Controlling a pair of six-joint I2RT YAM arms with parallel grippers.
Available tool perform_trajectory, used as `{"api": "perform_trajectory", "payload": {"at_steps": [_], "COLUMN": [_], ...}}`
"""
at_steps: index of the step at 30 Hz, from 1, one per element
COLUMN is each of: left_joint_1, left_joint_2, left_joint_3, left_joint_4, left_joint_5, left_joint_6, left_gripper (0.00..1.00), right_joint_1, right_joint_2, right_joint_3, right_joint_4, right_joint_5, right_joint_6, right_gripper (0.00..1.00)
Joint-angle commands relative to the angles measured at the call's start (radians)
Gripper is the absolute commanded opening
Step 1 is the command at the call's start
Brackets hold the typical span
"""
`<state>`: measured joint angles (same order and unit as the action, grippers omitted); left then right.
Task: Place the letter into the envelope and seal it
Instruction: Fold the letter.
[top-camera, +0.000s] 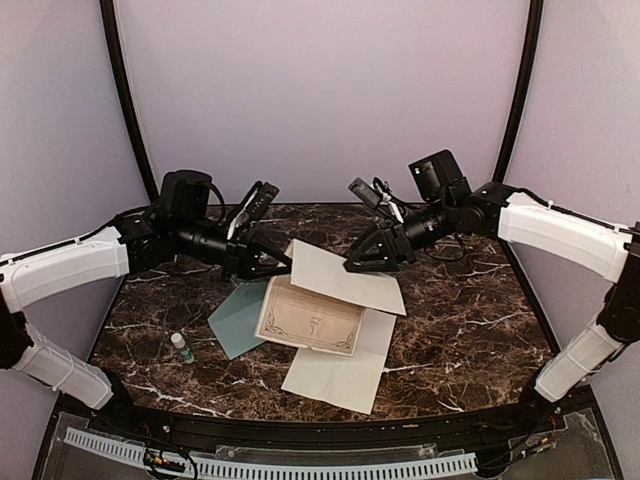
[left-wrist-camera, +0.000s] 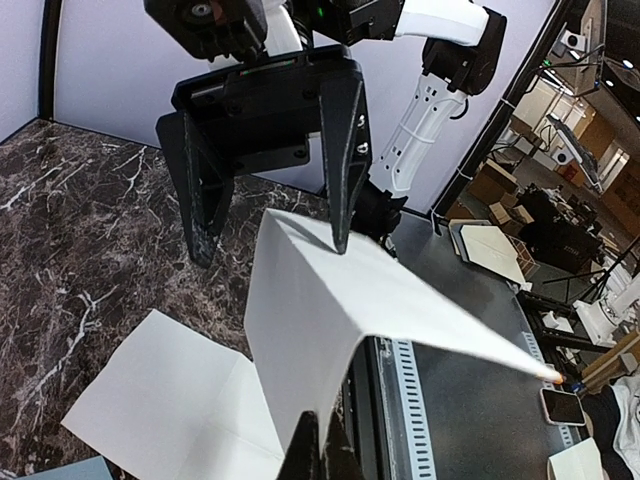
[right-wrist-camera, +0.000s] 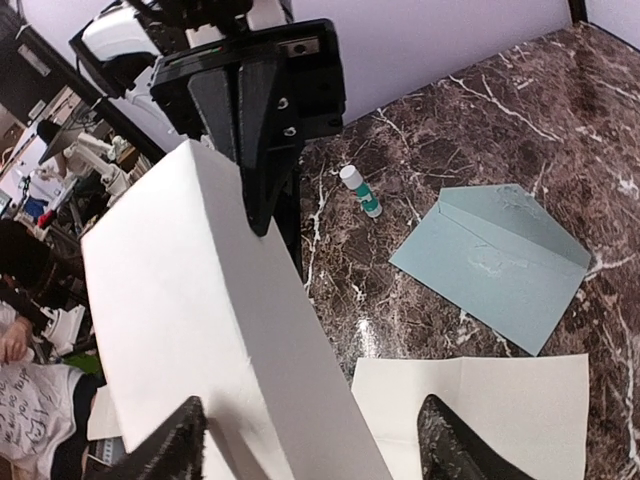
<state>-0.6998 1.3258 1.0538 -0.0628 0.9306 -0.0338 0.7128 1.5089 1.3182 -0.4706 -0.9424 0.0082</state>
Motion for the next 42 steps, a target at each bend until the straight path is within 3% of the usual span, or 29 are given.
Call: {"api": "perform_trajectory", "payload": {"at_steps": [1, 8, 17, 22, 33, 36, 40, 41, 42], "left_joint_1": [-0.009, -0.018, -0.019, -0.020, -0.020, -0.020, -0.019, -0.018, -0.019], "left_joint_2": [-0.002, 0.012, 0.044, 0.054, 0.067, 0.070, 0.067, 0.063, 0.061], "left_joint_3": [0.042, 0.060, 0.081, 0.090, 0.098, 0.100, 0.098, 0.096, 0.095], "left_joint_4": [-0.014, -0.040, -0.066, -0.071, -0.057, -0.056, -0.043, -0.038, -0.029], "left_joint_5": [0.046, 0.078, 0.119, 0.132, 0.159, 0.161, 0.154, 0.148, 0.136], "left_joint_6": [0.000, 0.006, 0.006, -0.003, -0.025, -0.027, -0.033, -0.042, -0.047], "left_gripper": [0.00, 0.00, 0.00, 0.00, 0.00, 0.00, 0.00, 0.02, 0.10], "right_joint_1": [0.020, 0.032, 0.042, 0.045, 0.058, 0.060, 0.060, 0.060, 0.060], "right_joint_2": [0.013, 0.040, 0.045, 0.040, 0.045, 0.045, 0.037, 0.031, 0.020], "right_joint_3": [-0.005, 0.019, 0.063, 0.055, 0.047, 0.048, 0.039, 0.033, 0.022], "right_joint_4": [0.044, 0.052, 0.002, 0.006, -0.011, -0.013, 0.009, 0.037, 0.070], "right_joint_5": [-0.026, -0.072, -0.091, -0.107, -0.120, -0.117, -0.094, -0.072, -0.045], "right_joint_6": [0.023, 0.013, -0.028, -0.028, -0.045, -0.048, -0.037, -0.025, -0.011], "right_gripper": [0.58, 0.36, 0.26, 0.07, 0.10, 0.00, 0.00, 0.00, 0.00]}}
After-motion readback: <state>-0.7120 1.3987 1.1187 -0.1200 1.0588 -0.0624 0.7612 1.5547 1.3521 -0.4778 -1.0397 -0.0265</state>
